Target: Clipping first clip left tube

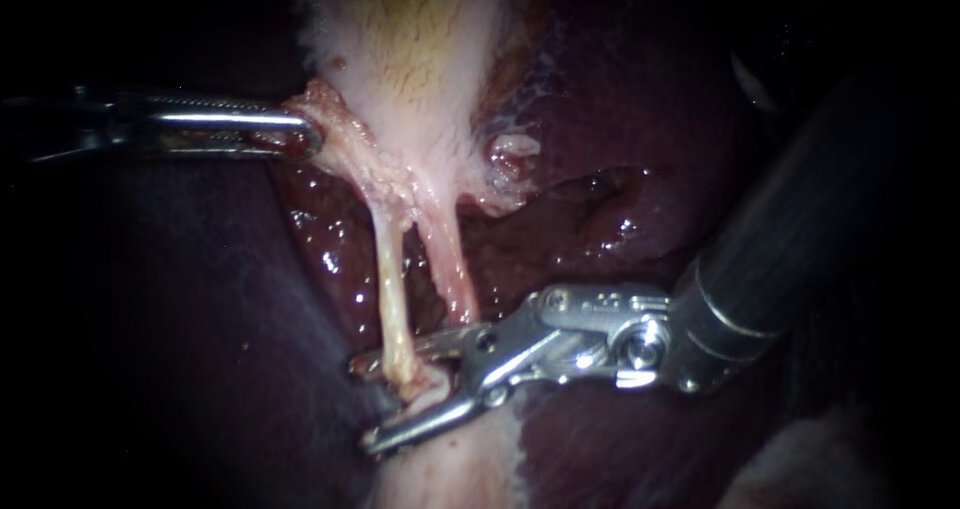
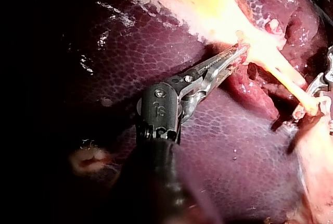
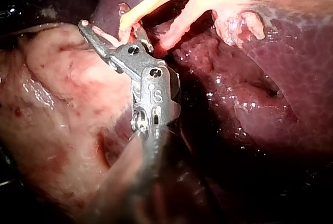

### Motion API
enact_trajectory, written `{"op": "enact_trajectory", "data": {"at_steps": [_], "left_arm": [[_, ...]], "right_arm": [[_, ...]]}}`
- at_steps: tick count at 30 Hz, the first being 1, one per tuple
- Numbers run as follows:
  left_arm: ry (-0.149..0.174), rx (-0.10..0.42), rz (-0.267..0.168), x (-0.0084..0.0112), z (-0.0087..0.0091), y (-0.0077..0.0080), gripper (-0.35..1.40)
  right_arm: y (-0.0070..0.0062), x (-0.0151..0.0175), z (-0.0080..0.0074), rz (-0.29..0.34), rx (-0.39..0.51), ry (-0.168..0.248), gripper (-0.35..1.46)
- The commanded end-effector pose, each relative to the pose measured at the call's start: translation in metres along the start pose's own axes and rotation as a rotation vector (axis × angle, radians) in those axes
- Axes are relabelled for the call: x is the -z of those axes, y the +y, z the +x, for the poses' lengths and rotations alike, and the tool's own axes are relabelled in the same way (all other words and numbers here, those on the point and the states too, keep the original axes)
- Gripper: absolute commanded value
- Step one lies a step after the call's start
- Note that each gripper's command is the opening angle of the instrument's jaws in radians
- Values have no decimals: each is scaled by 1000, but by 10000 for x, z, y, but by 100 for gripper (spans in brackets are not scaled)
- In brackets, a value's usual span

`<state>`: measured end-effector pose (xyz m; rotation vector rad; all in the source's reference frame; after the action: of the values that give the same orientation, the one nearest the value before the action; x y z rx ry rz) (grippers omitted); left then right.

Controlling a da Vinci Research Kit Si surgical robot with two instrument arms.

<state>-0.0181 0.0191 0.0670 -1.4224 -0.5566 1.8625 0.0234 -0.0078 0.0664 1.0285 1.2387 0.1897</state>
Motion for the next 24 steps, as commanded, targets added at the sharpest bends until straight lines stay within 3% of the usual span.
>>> {"op": "enact_trajectory", "data": {"at_steps": [1,9,20,24], "left_arm": [[0,0,0,0,0,0,-35],[0,0,0,0,0,0,-35],[0,0,0,0,0,0,-35],[0,0,0,0,0,0,-35]], "right_arm": [[1,0,-1,-2,1,1,47],[4,2,-1,-2,-6,2,34],[13,17,2,-28,-10,13,-2],[14,21,0,-38,-10,10,-35]]}}
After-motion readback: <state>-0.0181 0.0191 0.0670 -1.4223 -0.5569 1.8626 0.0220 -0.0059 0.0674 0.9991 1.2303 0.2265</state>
